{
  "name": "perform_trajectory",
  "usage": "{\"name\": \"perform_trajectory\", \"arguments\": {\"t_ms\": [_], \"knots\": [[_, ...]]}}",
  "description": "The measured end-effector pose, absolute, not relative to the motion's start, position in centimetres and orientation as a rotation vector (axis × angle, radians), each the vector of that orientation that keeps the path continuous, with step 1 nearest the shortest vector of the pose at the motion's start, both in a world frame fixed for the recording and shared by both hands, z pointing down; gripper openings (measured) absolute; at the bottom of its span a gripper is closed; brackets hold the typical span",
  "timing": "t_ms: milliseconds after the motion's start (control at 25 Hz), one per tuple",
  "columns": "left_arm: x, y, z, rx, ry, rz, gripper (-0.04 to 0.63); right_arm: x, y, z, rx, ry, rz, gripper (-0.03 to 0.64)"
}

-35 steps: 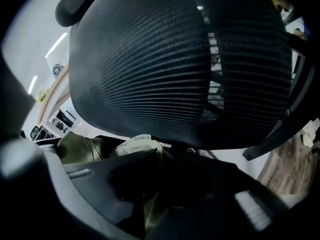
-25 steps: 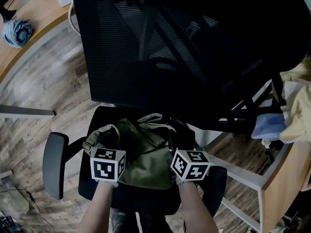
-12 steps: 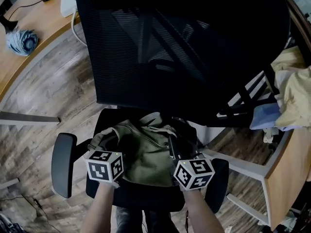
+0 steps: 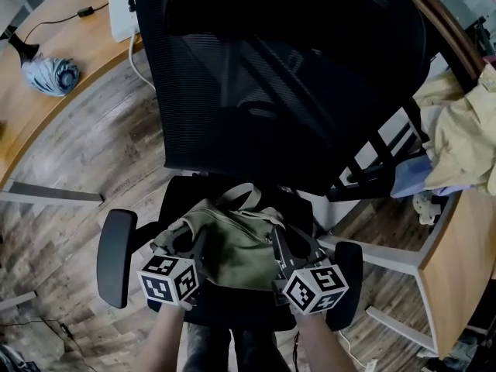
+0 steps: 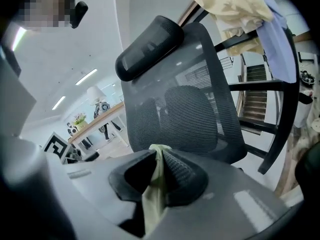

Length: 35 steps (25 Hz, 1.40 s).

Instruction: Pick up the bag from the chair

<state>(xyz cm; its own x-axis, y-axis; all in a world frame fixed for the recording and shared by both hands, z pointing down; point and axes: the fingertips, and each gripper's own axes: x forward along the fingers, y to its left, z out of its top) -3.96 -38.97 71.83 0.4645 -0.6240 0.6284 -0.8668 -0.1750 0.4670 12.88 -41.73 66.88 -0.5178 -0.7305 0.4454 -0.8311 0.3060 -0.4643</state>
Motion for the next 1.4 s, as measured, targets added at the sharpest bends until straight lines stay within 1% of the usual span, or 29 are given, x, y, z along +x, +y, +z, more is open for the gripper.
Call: {"name": "perform_trajectory", "arguments": {"t_ms": [120, 760, 1400], "knots": [[-3.9, -38.3, 70.8, 1.905, -1.217, 0.311, 0.025, 13.0, -41.0, 66.1, 1.469, -2.432, 1.006, 0.051], [-2.2, -36.8, 63.9, 2.090, -1.190, 0.311, 0.021, 13.4, -38.0, 59.0, 1.523, -2.547, 0.951, 0.049], [-1.8, -37.5, 53.5, 2.251, -1.210, 0.324, 0.020, 13.8, -37.2, 49.1, 1.583, -2.636, 0.917, 0.049]]}}
